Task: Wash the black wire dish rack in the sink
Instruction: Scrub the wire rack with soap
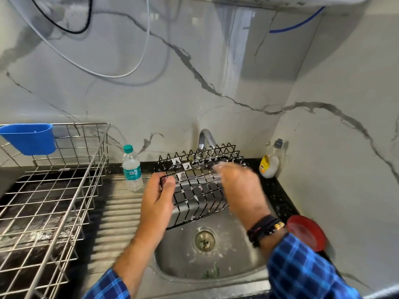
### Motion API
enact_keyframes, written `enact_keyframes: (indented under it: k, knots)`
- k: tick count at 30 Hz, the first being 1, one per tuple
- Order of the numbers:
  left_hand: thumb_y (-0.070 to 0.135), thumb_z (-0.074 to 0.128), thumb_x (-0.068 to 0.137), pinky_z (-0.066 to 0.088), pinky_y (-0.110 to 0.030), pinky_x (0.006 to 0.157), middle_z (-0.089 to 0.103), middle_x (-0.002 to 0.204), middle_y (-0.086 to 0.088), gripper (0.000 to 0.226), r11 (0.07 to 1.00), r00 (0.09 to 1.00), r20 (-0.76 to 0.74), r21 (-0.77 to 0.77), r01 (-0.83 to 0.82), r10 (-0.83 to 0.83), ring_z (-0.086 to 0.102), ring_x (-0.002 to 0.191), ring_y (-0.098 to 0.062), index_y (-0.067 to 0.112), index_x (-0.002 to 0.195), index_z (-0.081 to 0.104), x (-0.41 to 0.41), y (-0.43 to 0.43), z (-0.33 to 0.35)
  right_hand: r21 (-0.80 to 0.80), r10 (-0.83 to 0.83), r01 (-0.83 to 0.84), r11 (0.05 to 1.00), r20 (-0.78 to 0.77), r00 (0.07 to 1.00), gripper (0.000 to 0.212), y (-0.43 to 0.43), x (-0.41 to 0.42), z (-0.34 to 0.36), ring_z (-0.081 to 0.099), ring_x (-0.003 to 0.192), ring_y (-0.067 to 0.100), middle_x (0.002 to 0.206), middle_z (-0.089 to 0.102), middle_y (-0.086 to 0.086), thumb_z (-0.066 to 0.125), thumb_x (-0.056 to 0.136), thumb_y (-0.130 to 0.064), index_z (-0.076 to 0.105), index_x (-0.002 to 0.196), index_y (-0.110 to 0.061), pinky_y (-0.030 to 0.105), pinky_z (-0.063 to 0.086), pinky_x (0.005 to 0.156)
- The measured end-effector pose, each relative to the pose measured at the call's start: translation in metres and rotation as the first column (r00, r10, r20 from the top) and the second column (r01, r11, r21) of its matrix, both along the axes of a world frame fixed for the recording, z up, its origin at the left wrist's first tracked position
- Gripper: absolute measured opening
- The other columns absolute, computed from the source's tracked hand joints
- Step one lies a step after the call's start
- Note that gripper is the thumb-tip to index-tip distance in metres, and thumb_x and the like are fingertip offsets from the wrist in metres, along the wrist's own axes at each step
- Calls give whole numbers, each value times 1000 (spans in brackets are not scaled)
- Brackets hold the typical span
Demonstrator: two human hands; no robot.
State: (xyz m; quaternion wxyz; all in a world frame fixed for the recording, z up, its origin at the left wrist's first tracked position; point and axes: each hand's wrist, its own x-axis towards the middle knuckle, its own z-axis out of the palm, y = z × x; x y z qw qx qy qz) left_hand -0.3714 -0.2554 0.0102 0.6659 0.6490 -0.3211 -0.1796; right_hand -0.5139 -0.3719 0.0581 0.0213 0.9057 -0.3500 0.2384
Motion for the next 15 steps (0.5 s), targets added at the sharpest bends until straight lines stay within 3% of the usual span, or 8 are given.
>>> enact_keyframes:
  k: [2, 3, 4, 6, 8, 11, 15]
  knots:
    - [47, 51, 96, 46, -40, 70, 50, 69, 15, 10, 999, 998, 45, -16, 35, -34, 47, 67, -10, 40, 95, 59, 5, 4, -1, -31, -219, 217, 976, -89, 972, 36, -25, -17, 15, 70, 92, 8, 111, 72, -4, 58, 97, -5, 65, 125, -27, 16, 49, 65]
    - [47, 51, 96, 45, -39, 69, 49, 69, 15, 12, 999, 997, 59, -19, 47, -46, 47, 67, -10, 38, 95, 59, 5, 4, -2, 4, -290, 291, 957, -96, 952, 32, -30, -21, 22, 69, 86, 9, 106, 73, -5, 56, 100, -9, 66, 124, -28, 14, 38, 56]
    - [46, 50, 96, 45, -38, 68, 48, 70, 14, 12, 998, 997, 67, -23, 51, -50, 46, 67, -10, 37, 96, 59, 5, 4, -2, 29, -316, 319, 947, -84, 945, 31, -28, -19, 26, 68, 83, 8, 104, 73, -5, 55, 101, -12, 65, 125, -29, 13, 32, 54]
    - [45, 50, 97, 45, -41, 68, 49, 72, 14, 12, 998, 996, 74, -29, 52, -50, 47, 68, -11, 37, 96, 59, 2, -1, -1, 42, -240, 243, 969, -71, 968, 34, -13, -2, 28, 69, 87, 8, 111, 73, -4, 56, 100, -11, 62, 128, -29, 21, 51, 70]
    - [43, 50, 98, 47, -43, 69, 53, 76, 11, 11, 999, 994, 99, -27, 45, -42, 51, 72, -13, 37, 96, 59, 1, -6, -3, 63, -63, 66, 996, -50, 997, 32, 11, 19, 20, 70, 95, 12, 116, 70, 1, 59, 97, -6, 64, 124, -22, 25, 55, 83]
    - [45, 49, 97, 49, -43, 75, 57, 84, 6, 14, 999, 996, 85, -16, 40, -38, 55, 79, -13, 35, 97, 59, 1, -7, -7, 61, 46, -49, 997, 43, 998, 27, 11, 30, 8, 69, 94, 11, 114, 71, 1, 62, 95, -7, 67, 119, -18, 22, 55, 84]
    - [39, 51, 101, 42, -37, 65, 48, 70, 15, 10, 999, 999, 29, -47, 27, -26, 45, 66, -9, 38, 94, 59, 2, -2, -8, 121, 15, -58, 991, 328, 945, 16, -12, 12, 2, 66, 91, 10, 108, 71, 4, 61, 95, -5, 72, 105, -9, 28, 59, 84]
